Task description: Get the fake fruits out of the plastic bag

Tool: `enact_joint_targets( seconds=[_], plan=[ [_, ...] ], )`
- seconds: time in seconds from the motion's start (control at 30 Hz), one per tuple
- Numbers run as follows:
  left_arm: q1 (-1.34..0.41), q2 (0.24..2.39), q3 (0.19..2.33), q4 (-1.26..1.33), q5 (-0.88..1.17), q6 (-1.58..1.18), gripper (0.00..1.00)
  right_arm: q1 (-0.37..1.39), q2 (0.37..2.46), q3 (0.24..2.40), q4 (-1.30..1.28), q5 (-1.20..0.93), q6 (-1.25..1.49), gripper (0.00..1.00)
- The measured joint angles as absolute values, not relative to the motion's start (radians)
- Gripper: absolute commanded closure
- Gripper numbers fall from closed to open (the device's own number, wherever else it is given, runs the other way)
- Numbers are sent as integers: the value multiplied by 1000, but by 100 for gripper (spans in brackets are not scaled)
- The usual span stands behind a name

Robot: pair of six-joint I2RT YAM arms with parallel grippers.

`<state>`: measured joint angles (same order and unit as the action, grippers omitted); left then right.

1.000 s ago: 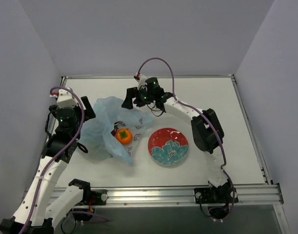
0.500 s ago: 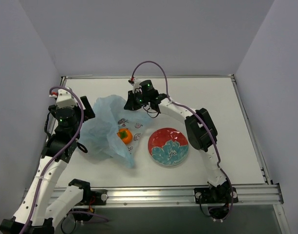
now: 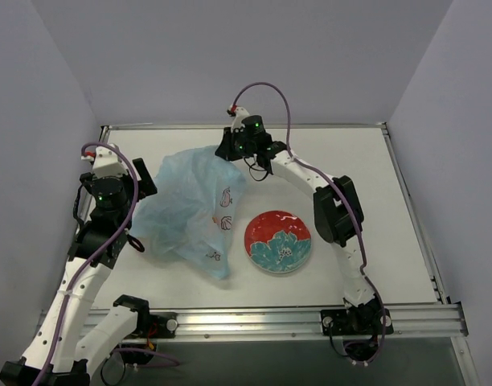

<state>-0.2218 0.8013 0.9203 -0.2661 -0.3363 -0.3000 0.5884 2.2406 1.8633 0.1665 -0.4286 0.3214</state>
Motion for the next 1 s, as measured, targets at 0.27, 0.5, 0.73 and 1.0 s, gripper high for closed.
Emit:
enact_joint_targets(
  seconds=[0.27, 0.5, 0.73, 1.0],
  plan=[
    [-219, 801, 920, -266, -325, -300, 6, 483, 2241, 1881, 167, -346, 338, 100],
    [-212, 807, 920, -266, -301, -300, 6, 403, 2230, 1799, 178, -232, 337, 100],
    [-206, 819, 920, -266, -277, -300, 5, 376, 2203, 1664, 175, -115, 338, 81],
    [-206, 847, 920, -265, -235, -300, 5, 375, 2123, 1629, 174, -119, 329, 21]
  ],
)
